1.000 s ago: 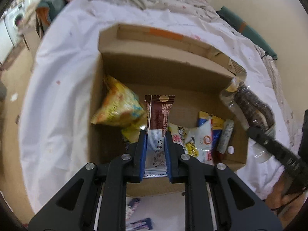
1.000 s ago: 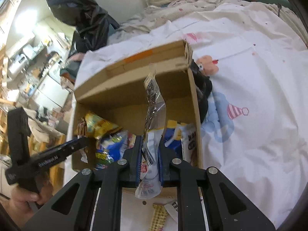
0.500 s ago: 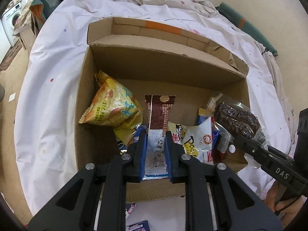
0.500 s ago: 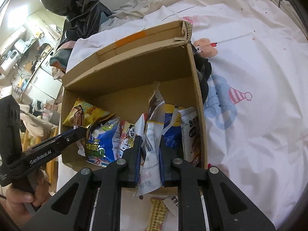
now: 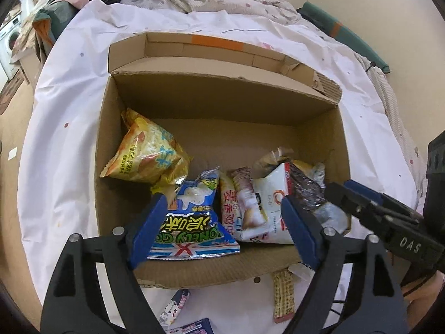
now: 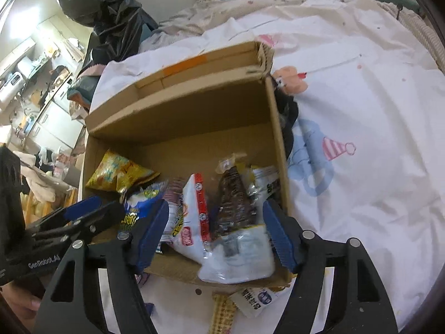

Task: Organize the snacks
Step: 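Withdraw both tools from the box toward the remaining bars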

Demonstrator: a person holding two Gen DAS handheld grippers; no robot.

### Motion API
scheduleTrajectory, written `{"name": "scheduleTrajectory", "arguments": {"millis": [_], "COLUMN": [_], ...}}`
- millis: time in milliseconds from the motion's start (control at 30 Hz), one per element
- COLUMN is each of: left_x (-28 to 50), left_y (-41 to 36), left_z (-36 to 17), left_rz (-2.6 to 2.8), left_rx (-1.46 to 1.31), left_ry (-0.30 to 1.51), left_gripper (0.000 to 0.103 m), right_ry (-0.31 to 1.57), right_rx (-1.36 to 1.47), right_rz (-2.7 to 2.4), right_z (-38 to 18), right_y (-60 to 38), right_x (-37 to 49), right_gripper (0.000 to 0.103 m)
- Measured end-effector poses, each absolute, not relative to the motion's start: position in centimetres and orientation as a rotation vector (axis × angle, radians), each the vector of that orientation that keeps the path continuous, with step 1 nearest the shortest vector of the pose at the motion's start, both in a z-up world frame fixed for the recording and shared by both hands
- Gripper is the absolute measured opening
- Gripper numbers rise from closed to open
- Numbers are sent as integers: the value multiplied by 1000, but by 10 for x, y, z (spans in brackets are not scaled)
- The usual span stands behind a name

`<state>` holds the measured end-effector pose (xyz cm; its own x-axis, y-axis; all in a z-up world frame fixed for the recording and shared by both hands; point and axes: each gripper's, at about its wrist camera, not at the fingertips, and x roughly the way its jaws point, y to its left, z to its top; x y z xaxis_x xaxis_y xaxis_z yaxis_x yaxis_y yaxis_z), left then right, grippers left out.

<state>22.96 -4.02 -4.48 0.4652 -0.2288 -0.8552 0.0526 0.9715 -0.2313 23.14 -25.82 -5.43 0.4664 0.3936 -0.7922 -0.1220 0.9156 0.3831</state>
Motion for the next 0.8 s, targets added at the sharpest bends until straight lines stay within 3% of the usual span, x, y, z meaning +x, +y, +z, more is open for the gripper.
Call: {"name": "scheduleTrajectory", "arguments": {"millis": [800], "left_x": [197], "left_y": [2], "left_z": [-31], "left_rz": [-44], "left_rx": [-200], "left_ry": [1025], "left_gripper": [82], "right_ry": [1046], "right_rx": [475], "right_rz": [305], "right_z": [-57], "right_y": [-287], "right_x": [223], "right_gripper": [74]}}
